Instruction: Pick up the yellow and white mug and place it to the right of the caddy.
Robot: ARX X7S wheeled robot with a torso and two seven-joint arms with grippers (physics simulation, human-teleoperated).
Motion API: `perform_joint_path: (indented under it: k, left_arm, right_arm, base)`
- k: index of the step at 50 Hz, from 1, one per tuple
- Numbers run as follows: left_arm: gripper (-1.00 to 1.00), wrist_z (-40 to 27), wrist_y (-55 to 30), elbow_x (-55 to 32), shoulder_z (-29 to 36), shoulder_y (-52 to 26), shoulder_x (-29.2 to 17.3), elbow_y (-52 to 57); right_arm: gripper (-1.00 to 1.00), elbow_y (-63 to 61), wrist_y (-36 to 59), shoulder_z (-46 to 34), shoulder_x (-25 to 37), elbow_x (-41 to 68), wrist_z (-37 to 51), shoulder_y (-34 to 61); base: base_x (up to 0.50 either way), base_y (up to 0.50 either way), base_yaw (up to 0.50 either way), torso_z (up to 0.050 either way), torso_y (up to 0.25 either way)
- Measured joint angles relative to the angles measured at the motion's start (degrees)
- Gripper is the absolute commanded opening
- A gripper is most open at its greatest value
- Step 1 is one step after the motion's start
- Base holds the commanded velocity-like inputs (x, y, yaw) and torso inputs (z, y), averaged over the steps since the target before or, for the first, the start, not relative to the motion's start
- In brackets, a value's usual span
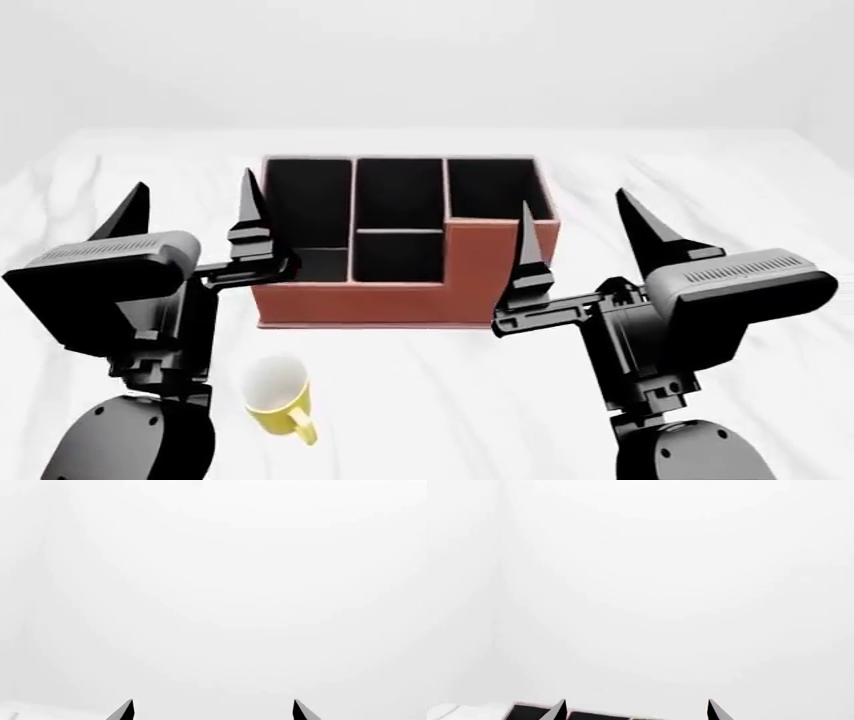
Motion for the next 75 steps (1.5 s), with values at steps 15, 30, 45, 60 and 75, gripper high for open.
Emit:
perform_joint_path:
  k: [15, 30, 45, 60, 75]
  left_arm:
    - [1.0, -0.9, -0.2, -0.7, 0.5, -0.1, -0.8, -0.2]
    - [1.0, -1.7, 0.4, -0.4, 1.8, 0.1, -2.2, 0.2]
    - [1.0, -2.5, 0.2, -1.0, 1.8, -0.3, -3.0, -0.3]
    - [1.0, -3.6, -1.2, -3.3, 0.1, -1.3, -3.9, 0.5]
    - [1.0, -4.6, -2.4, -4.7, -0.8, -1.8, -4.5, 1.2]
  right_arm:
    - [1.0, 0.1, -0.6, 0.3, -0.2, 1.9, 0.2, -0.1]
    - [1.0, -0.9, -0.6, -0.4, 0.3, 3.0, 0.1, -0.1]
    - [1.0, -2.2, 2.2, -4.4, 1.8, 3.1, -1.1, 1.2]
    - [1.0, 0.0, 8.2, -17.4, 3.2, 0.2, -4.4, 3.7]
    - [1.0, -0.5, 10.6, -24.6, 4.0, 1.5, -7.7, 2.3]
  base:
    - [0.17, 0.06, 0.0, 0.0, 0.001]
    - [0.0, 0.0, 0.0, 0.0, -0.217]
    - [0.0, 0.0, 0.0, 0.002, -0.099]
    - [0.0, 0.0, 0.0, 0.0, 0.0]
    - [0.0, 0.0, 0.0, 0.0, 0.0]
